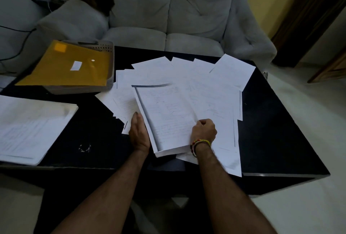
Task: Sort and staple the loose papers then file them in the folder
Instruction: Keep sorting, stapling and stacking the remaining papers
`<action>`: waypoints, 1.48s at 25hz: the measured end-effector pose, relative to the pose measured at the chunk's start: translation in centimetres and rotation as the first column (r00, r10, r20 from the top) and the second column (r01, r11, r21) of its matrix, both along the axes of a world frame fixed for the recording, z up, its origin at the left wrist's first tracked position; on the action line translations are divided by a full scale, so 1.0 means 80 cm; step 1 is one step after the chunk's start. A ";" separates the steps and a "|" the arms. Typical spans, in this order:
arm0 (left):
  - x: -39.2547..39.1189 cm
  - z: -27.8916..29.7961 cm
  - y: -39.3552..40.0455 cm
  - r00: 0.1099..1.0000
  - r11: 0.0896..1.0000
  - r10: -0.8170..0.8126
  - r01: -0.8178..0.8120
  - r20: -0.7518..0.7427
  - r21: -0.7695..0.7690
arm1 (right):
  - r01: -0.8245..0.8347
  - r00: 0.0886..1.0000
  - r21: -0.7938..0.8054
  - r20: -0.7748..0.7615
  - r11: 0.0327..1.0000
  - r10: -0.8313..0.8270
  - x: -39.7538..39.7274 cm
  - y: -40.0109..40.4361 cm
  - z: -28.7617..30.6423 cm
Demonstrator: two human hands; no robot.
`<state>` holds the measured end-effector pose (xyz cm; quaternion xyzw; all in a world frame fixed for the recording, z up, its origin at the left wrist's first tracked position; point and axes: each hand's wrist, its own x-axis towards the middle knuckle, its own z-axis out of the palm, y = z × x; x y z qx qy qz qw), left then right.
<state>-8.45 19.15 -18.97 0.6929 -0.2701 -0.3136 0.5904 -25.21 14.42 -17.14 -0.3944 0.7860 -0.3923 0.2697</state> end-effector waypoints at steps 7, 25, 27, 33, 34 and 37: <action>0.008 -0.020 -0.004 0.968 0.980 -0.179 0.161 0.175 0.114 | -0.053 0.997 0.024 0.055 0.998 0.052 -0.010 -0.001 0.005; 0.042 0.166 0.025 0.879 0.920 -0.099 0.260 0.467 -0.294 | -0.214 0.951 -0.778 -0.027 0.590 0.309 0.041 0.011 0.139; 0.042 0.144 0.031 0.922 0.954 -0.078 0.180 0.379 -0.242 | -0.212 0.959 -0.786 -0.051 0.581 0.280 0.058 0.033 0.122; 0.005 0.103 0.031 0.954 0.992 0.089 -0.060 0.285 -0.109 | -0.343 0.928 -0.721 -0.159 0.602 0.337 0.080 0.049 0.045; 0.004 0.105 0.024 0.950 0.992 0.092 -0.061 0.299 -0.111 | -0.357 0.923 -0.706 -0.168 0.612 0.345 0.083 0.047 0.043; 0.008 0.104 0.002 0.923 0.992 0.107 -0.077 0.370 -0.095 | -0.361 0.925 -0.653 -0.160 0.665 0.346 0.079 0.033 0.045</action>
